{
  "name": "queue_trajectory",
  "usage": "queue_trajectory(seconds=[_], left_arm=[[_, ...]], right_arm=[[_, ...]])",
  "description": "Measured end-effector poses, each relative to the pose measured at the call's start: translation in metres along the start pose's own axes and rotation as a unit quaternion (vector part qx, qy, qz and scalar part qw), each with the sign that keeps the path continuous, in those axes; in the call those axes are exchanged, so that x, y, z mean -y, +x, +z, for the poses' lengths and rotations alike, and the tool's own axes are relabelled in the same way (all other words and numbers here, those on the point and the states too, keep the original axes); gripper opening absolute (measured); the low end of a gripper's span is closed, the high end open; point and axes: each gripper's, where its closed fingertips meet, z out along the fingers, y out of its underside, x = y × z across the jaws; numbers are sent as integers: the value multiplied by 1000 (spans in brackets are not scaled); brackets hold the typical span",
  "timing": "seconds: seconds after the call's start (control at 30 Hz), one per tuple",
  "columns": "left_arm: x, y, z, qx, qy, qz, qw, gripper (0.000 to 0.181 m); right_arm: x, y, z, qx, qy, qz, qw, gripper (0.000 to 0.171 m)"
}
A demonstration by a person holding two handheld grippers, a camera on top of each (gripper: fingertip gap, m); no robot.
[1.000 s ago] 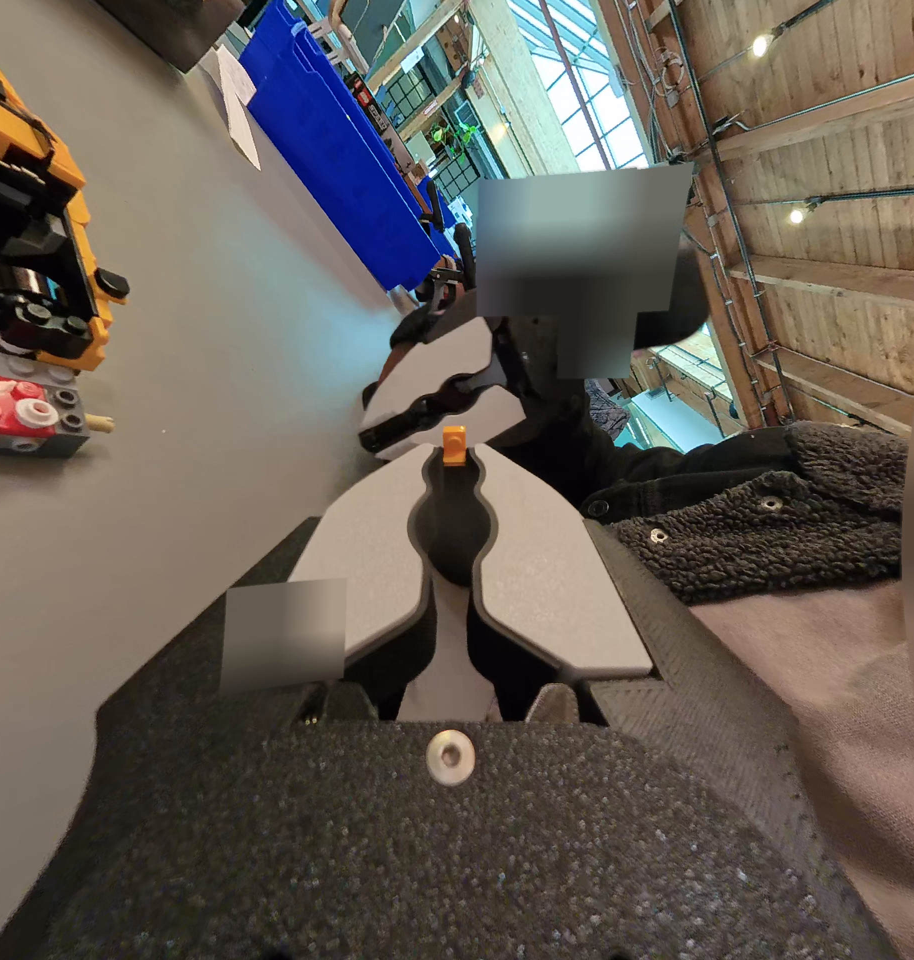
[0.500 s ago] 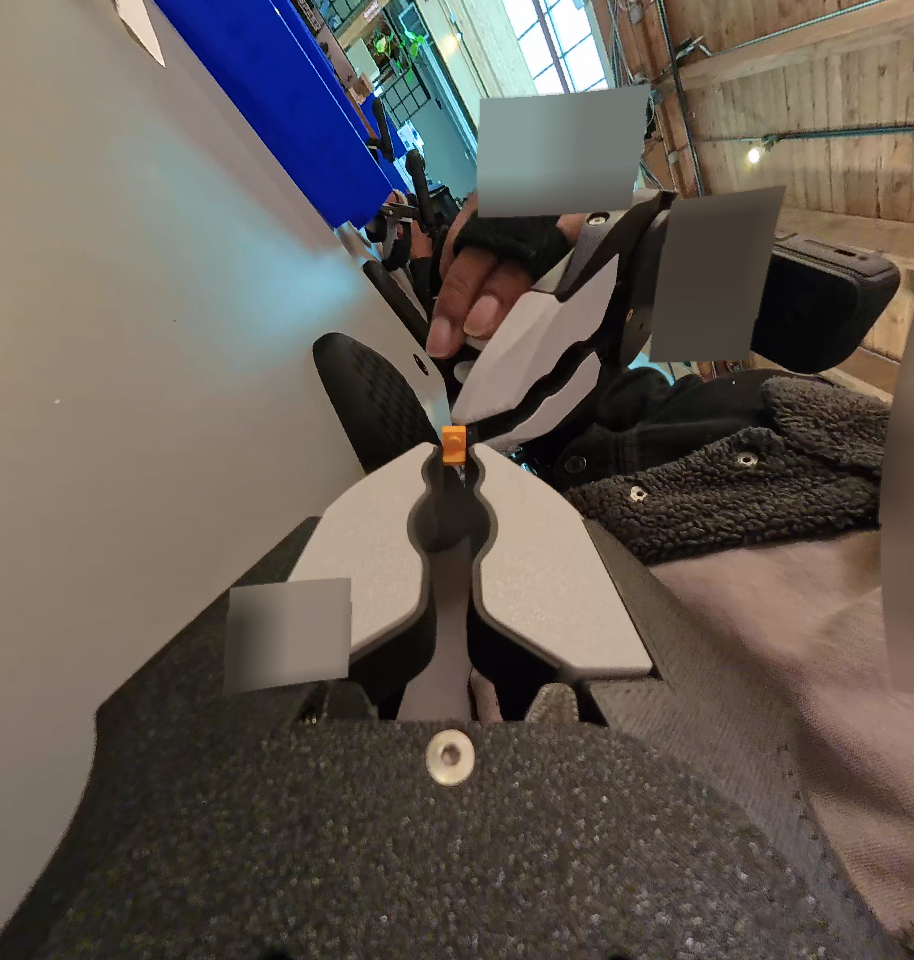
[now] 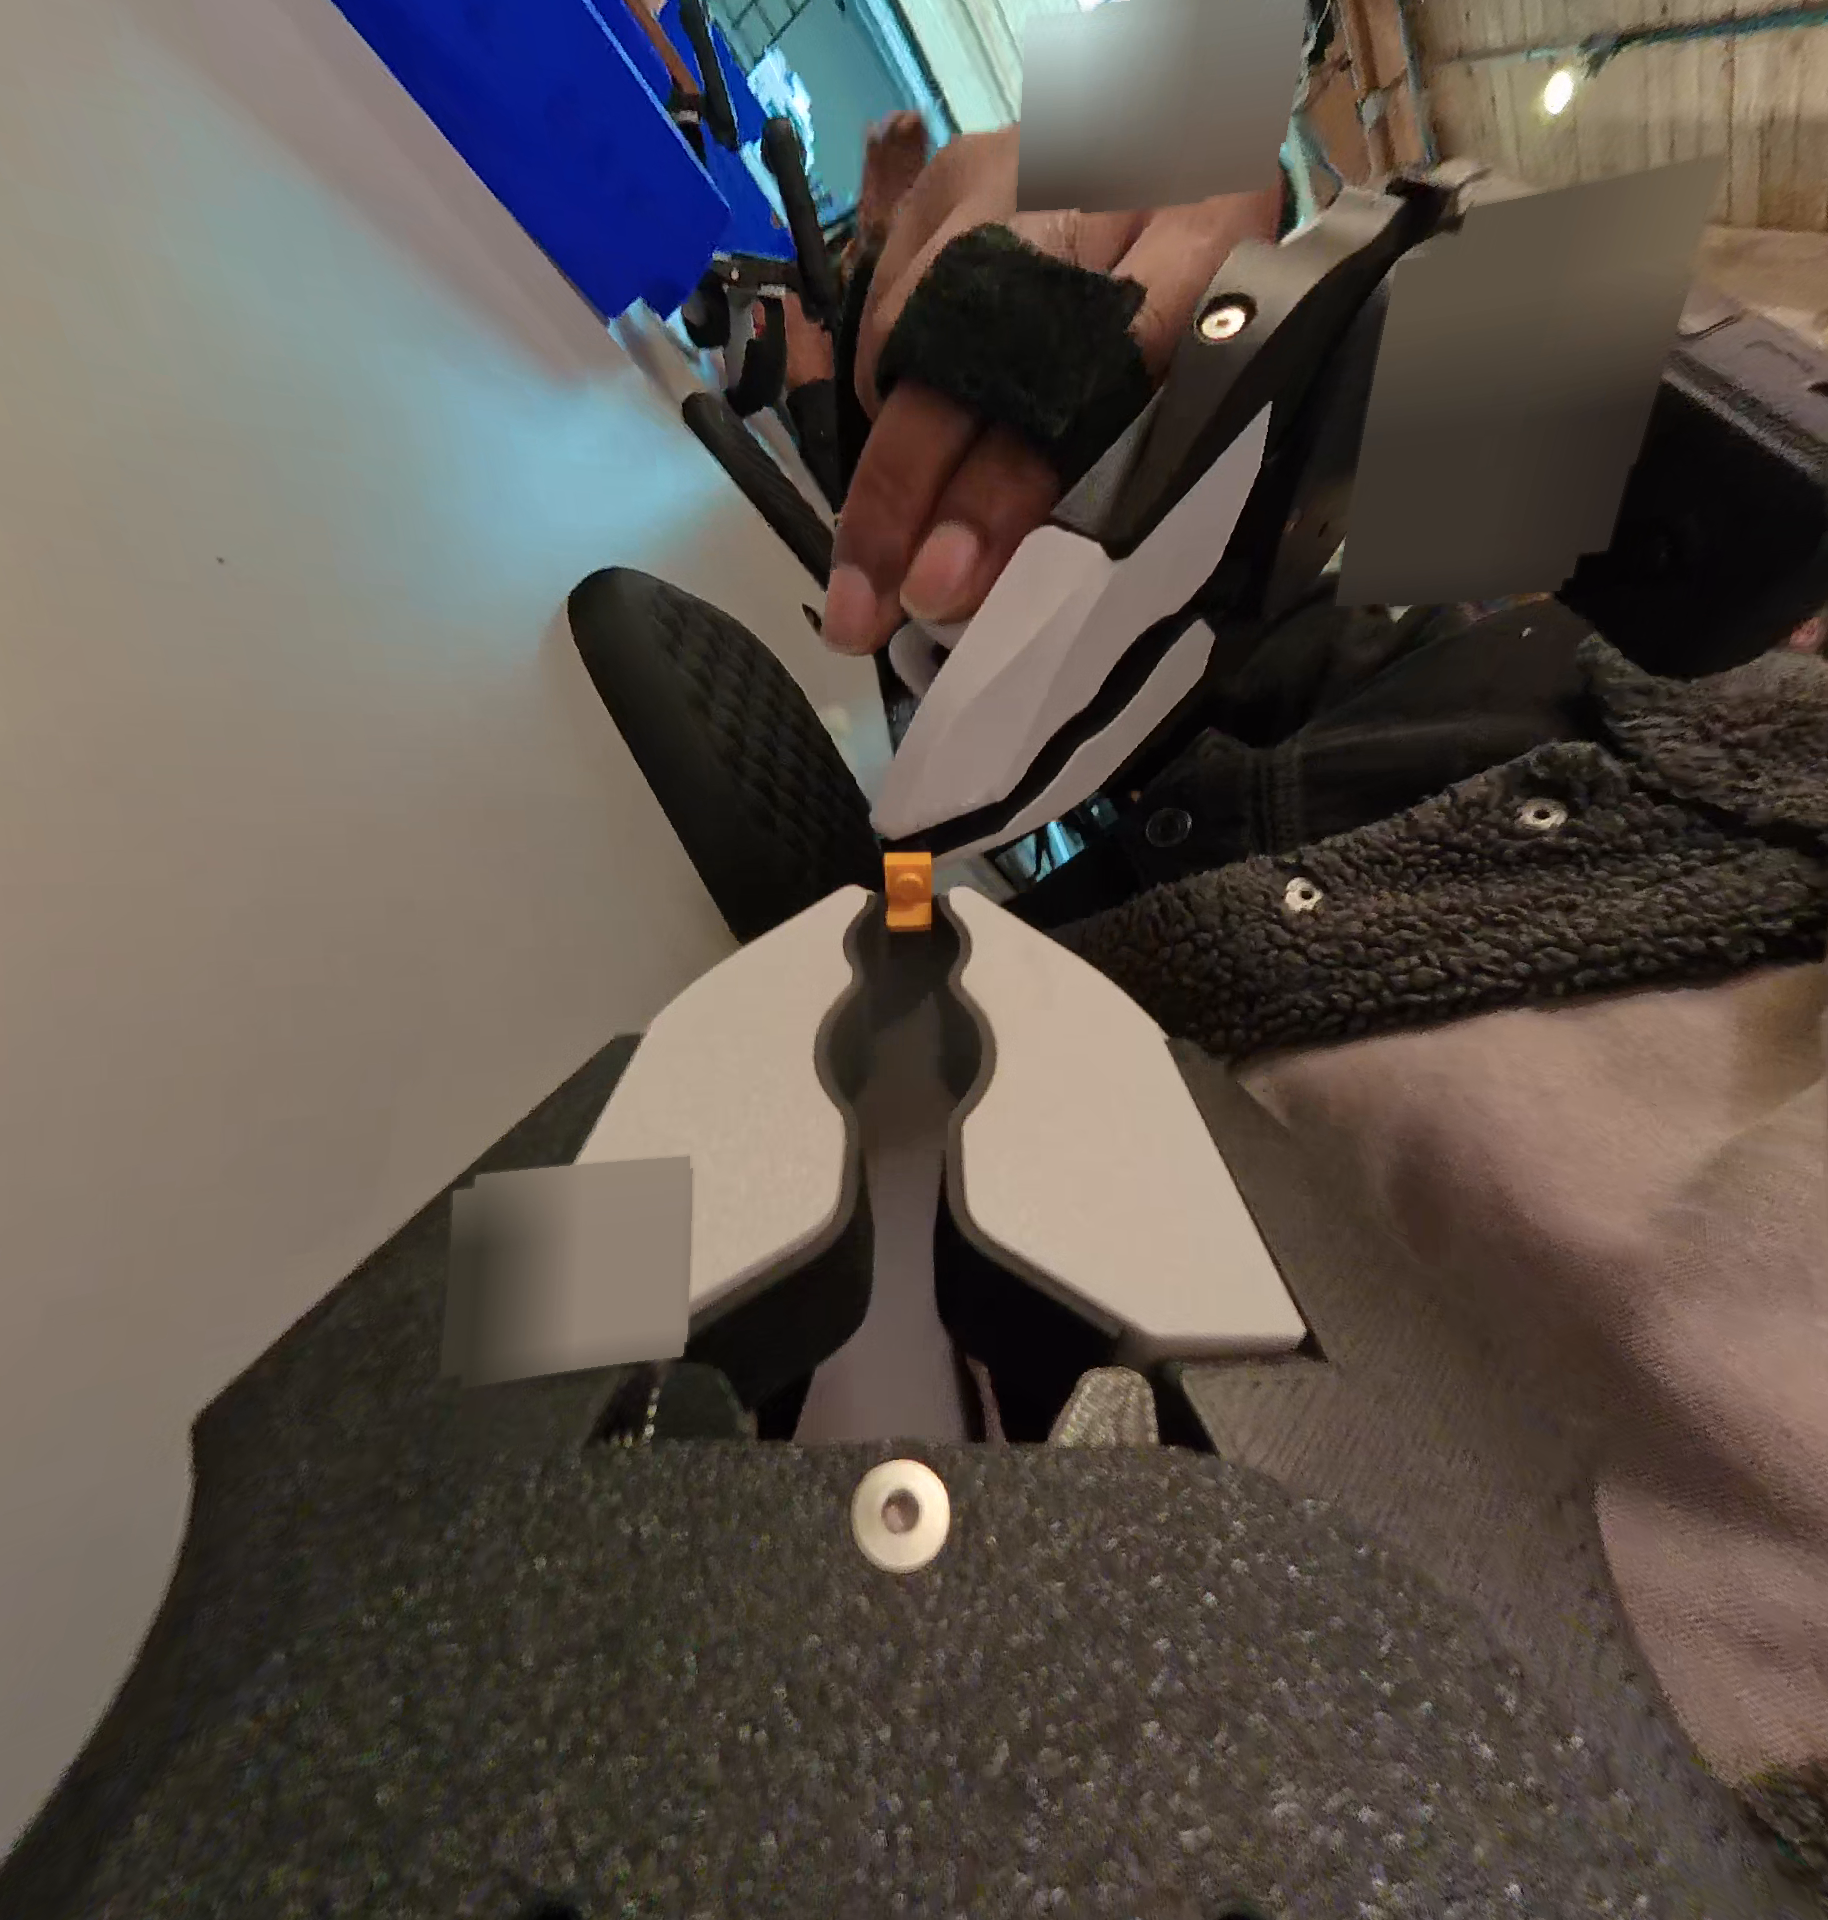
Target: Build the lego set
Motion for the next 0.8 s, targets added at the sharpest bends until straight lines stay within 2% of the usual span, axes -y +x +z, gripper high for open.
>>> queue_trajectory(seconds=[0.2,0.5,0.8], left_arm=[[-14,-11,3,40,-49,-8,998,8],[-25,-24,6,86,-82,-7,993,7],[-27,-19,8,67,-86,-2,994,7]], right_arm=[[-6,-11,12,32,-32,-28,999,8],[-13,-17,25,9,-85,-79,993,8],[-7,-14,23,-13,-66,-94,993,7]])
